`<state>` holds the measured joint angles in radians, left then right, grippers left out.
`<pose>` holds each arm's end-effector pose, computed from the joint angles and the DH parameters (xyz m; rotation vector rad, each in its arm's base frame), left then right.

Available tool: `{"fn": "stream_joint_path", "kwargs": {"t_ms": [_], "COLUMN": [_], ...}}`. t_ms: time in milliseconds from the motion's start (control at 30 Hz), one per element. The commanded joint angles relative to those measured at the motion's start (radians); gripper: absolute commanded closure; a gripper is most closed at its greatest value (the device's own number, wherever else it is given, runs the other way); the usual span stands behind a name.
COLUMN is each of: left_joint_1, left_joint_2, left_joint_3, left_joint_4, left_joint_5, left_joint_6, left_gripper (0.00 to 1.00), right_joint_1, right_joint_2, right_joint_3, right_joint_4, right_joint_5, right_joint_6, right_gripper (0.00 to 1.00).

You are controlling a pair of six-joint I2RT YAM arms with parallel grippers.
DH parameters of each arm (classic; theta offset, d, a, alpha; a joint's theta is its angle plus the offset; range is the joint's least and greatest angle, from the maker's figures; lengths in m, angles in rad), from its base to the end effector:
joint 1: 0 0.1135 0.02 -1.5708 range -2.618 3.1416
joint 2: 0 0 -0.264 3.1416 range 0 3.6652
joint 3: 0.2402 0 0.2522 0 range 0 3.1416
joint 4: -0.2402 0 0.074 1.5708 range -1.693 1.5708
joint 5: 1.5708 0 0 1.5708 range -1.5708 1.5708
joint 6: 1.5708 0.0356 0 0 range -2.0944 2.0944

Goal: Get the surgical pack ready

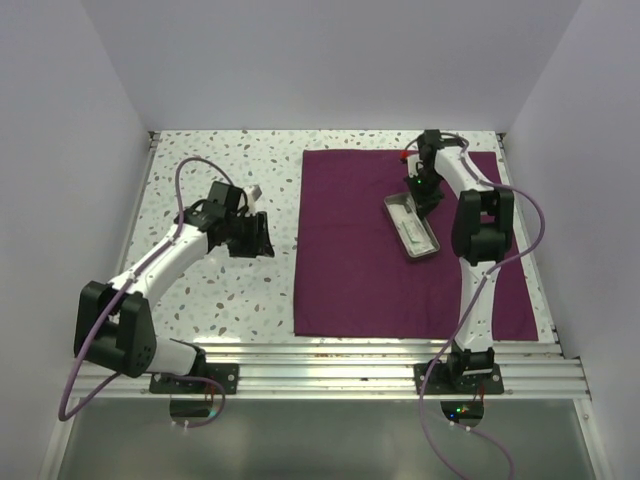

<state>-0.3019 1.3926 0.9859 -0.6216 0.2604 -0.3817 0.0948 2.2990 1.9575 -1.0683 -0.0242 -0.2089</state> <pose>0.2626 -0.0914 0.2387 -0.0093 2.6602 -0.5758 0.4620 0.0448 0.1769 -0.4535 2.9447 0.0223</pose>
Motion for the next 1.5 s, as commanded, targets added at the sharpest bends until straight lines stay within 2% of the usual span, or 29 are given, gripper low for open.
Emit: {"fn": "stream_joint_path", "kwargs": {"t_ms": [0,100,133,167,267,300,400,500,600,667,767,800,967,1000,1067,1100,1133,1333,1467], "left_joint_1": [0.006,0.006,0.004,0.004,0.001,0.001,-0.008,-0.009,-0.008,-0.009,-0.008,-0.008,-0.008,-0.008,-0.006,-0.008,-0.008,-0.006,-0.008], "left_joint_2": [0.009,0.026,0.032,0.051,0.089,0.111,0.143,0.144,0.135,0.132,0.120,0.115,0.091,0.089,0.080,0.075,0.069,0.022,-0.003], "left_joint_3": [-0.015,-0.024,-0.027,-0.029,-0.020,-0.015,0.034,0.063,0.072,0.071,0.065,0.063,0.072,0.083,0.092,0.097,0.099,0.094,0.079], "left_joint_4": [0.060,0.085,0.109,0.121,0.152,0.157,0.158,0.154,0.148,0.132,0.117,0.114,0.076,0.057,0.045,0.037,0.033,-0.004,-0.003], "left_joint_5": [0.037,0.068,0.097,0.114,0.161,0.171,0.171,0.154,0.129,0.122,0.105,0.099,0.047,0.028,0.014,0.005,-0.009,-0.052,-0.062], "left_joint_6": [0.023,0.024,0.021,0.017,0.000,0.001,0.003,-0.006,-0.017,-0.022,-0.026,-0.026,-0.025,-0.023,-0.020,-0.020,-0.020,-0.017,-0.022], "left_gripper": [0.45,0.44,0.44,0.44,0.46,0.43,0.43,0.44,0.45,0.45,0.46,0.46,0.46,0.46,0.46,0.46,0.46,0.45,0.44], "right_joint_1": [-0.014,-0.013,-0.012,-0.012,-0.010,-0.012,-0.009,0.026,0.087,0.115,0.175,0.212,0.339,0.356,0.356,0.358,0.364,0.405,0.434], "right_joint_2": [-0.021,-0.035,-0.042,-0.049,-0.073,-0.082,-0.110,-0.148,-0.194,-0.213,-0.222,-0.233,-0.222,-0.132,-0.043,-0.015,0.019,0.031,0.095], "right_joint_3": [0.046,0.006,-0.020,-0.031,-0.055,-0.058,-0.040,0.026,0.093,0.115,0.138,0.118,0.081,0.190,0.297,0.332,0.333,0.287,0.300], "right_joint_4": [-0.053,-0.041,-0.035,-0.030,-0.021,-0.016,-0.021,-0.035,-0.030,-0.022,-0.012,0.023,0.179,0.112,0.013,0.018,0.025,0.091,0.093], "right_joint_5": [-0.060,-0.075,-0.074,-0.066,-0.040,-0.028,0.021,0.039,0.143,0.211,0.256,0.263,0.202,0.196,0.161,0.143,0.186,0.319,0.325], "right_joint_6": [-0.172,-0.156,-0.147,-0.136,-0.095,-0.063,0.009,0.077,0.150,0.170,0.181,0.183,0.245,0.338,0.381,0.373,0.373,0.404,0.349], "right_gripper": [1.00,1.00,0.96,0.84,0.75,0.67,0.57,0.52,0.39,0.24,0.16,0.01,0.01,0.01,0.03,0.12,0.01,0.01,0.02]}}
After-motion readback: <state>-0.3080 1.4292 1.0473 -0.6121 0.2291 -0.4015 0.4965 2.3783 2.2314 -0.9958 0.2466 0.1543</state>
